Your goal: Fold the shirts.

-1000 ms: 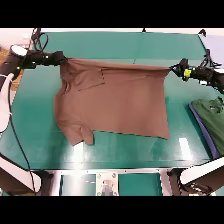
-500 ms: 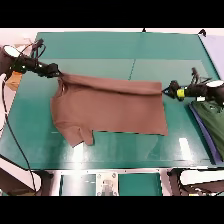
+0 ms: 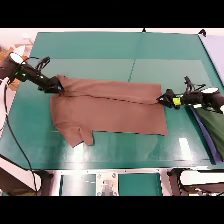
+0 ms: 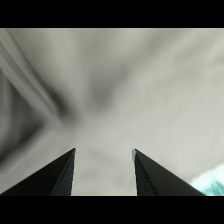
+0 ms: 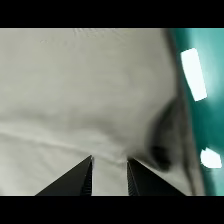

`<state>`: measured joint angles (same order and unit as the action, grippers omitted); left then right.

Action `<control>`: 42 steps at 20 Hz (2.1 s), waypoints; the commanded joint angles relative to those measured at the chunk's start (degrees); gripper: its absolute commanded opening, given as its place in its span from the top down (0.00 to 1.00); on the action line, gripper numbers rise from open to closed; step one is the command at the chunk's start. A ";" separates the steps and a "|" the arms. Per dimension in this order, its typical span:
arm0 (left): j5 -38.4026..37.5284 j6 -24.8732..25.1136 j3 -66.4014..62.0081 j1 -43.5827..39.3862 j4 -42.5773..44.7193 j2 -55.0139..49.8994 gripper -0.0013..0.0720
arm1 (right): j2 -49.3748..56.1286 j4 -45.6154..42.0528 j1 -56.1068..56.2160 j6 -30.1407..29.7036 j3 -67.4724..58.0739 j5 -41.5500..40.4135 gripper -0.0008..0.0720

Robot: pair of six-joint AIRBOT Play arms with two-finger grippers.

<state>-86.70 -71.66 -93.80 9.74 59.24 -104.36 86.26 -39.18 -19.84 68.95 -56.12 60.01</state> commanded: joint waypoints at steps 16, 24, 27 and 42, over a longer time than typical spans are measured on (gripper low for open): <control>15.87 -13.22 60.48 0.70 1.81 39.21 0.40 | -40.79 -16.48 -6.29 20.59 40.06 1.51 0.56; 30.77 -9.05 64.26 -7.76 -8.50 33.57 0.74 | -38.82 -4.70 -6.21 15.87 43.47 -10.97 0.56; 26.08 -7.85 61.46 -7.50 -7.69 34.56 0.94 | -38.36 -4.76 -6.21 15.28 43.32 -12.20 0.97; -2.73 -16.39 46.42 -7.50 8.76 48.70 0.95 | -39.01 -29.57 -7.04 24.04 24.15 10.54 0.97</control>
<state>-87.66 -87.61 -43.86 2.22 67.75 -56.53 47.40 -67.24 -26.94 92.09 -28.18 68.25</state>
